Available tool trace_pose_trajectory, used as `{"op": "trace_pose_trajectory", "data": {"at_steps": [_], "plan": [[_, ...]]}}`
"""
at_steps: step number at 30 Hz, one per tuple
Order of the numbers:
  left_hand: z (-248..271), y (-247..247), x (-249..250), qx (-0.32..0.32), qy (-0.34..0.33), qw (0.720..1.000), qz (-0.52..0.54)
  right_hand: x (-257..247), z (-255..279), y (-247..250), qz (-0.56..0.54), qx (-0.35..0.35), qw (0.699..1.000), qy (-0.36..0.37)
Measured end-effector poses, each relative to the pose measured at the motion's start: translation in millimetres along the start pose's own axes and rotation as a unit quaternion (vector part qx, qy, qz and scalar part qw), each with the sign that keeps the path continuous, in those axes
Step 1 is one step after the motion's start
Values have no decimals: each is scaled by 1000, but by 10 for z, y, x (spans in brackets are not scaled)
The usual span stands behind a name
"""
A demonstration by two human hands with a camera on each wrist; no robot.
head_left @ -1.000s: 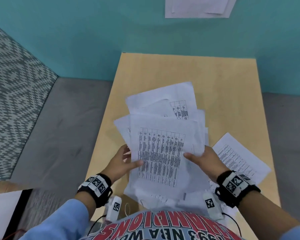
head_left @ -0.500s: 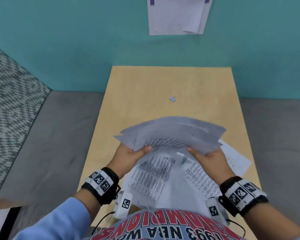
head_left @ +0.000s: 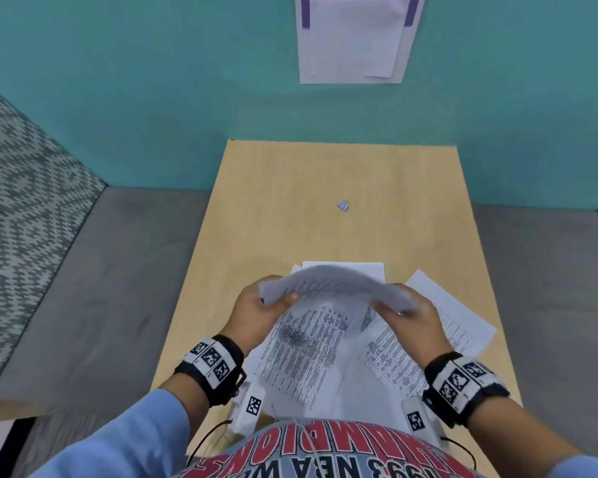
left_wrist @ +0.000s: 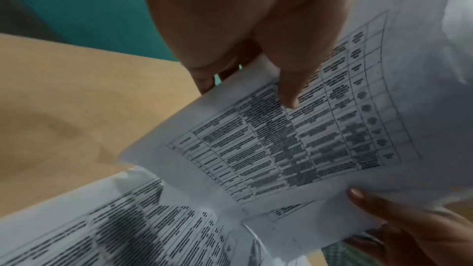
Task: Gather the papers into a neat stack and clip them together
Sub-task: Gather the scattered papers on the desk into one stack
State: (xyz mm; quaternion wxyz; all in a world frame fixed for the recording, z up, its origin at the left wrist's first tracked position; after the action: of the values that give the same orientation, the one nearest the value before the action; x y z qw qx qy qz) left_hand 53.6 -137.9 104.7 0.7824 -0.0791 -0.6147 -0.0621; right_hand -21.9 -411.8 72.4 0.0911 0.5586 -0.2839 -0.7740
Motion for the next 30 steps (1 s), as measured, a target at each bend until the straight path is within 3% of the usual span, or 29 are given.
{"op": "trace_pose_trajectory", "data": {"at_steps": [5, 10, 15, 19, 22, 25, 27, 30], "plan": [[-49, 84, 9, 5, 11, 1000, 20, -97, -30, 69, -5, 45, 999, -13], [-96, 159, -61, -21, 21, 1000, 6, -82, 2, 83, -35, 17, 999, -18], [-149, 176, -71, 3, 15, 999, -32, -212, -62, 254, -3, 24, 999, -27], [-158, 163, 220, -11, -64, 995, -71, -516, -110, 616, -10, 68, 997, 17], [-144, 157, 507, -53, -188, 958, -208, -965, 62, 926, 113, 99, 979, 140], [-82, 85, 773, -110, -247, 907, -321, -1409, 240, 966, 242, 46, 932, 264], [-12, -1, 913, -128, -249, 885, -372, -1495, 223, 814, 324, -25, 901, 287], [71, -97, 1036, -143, -262, 856, -423, -1339, 121, 582, 380, -56, 881, 277]]}}
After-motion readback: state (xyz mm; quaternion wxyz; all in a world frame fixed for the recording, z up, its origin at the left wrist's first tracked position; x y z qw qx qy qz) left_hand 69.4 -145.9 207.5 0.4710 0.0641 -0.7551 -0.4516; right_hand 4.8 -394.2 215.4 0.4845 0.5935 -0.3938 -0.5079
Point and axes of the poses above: each hand's wrist, its own z-axis away from the middle knuckle, its own y-axis out of the back of the hand, x = y × z, the point moved 1 cm from there along -z, towards the middle knuckle, and after that the axes turned 15 degrees about z, right-handed, at the moved point
